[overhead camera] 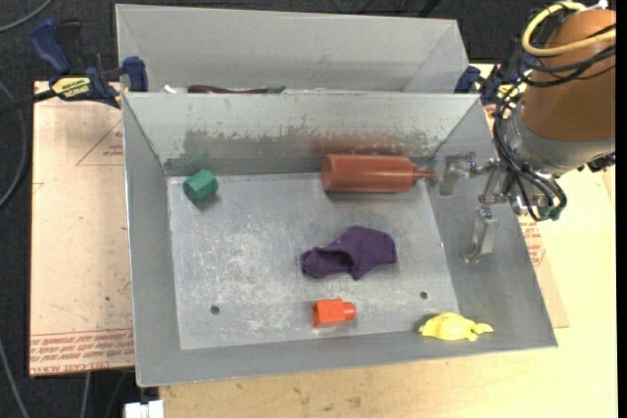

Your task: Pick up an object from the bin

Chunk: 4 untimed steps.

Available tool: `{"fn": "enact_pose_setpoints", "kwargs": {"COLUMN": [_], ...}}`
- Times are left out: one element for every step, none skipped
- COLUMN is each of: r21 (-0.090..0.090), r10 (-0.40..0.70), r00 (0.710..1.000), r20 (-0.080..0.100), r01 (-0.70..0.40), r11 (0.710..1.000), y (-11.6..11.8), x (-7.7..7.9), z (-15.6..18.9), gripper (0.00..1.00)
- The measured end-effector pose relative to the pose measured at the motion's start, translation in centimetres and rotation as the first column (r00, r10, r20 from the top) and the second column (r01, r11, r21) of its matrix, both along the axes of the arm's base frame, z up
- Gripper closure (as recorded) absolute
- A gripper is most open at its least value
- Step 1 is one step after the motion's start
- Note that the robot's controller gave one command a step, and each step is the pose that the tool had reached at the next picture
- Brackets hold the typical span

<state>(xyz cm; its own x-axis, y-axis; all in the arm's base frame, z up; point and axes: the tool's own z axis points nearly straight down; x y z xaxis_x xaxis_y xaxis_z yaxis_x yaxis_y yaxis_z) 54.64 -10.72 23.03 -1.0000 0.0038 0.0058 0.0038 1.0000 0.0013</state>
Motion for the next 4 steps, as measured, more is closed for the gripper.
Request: {"fn": "enact_pose_setpoints", "kwargs": {"r21": [-0.001,-0.005,-0.001,-0.001], "r10": [0.003,0.055,0.108,0.108], "r00": [1.0,0.998,0.994,0.994], "r20": [0.007,0.013,0.009,0.009], "r01": [-0.003,-0.055,-0.108,-0.108], "r11": [1.0,0.998,0.994,0.994], "y": [0.1,1.8,3.5,3.5], "x": [0.1,0.4,0.2,0.2], "z": [0.5,-1.3,-5.2,-5.2], "gripper": [0.0,0.0,1.0,0.0]}}
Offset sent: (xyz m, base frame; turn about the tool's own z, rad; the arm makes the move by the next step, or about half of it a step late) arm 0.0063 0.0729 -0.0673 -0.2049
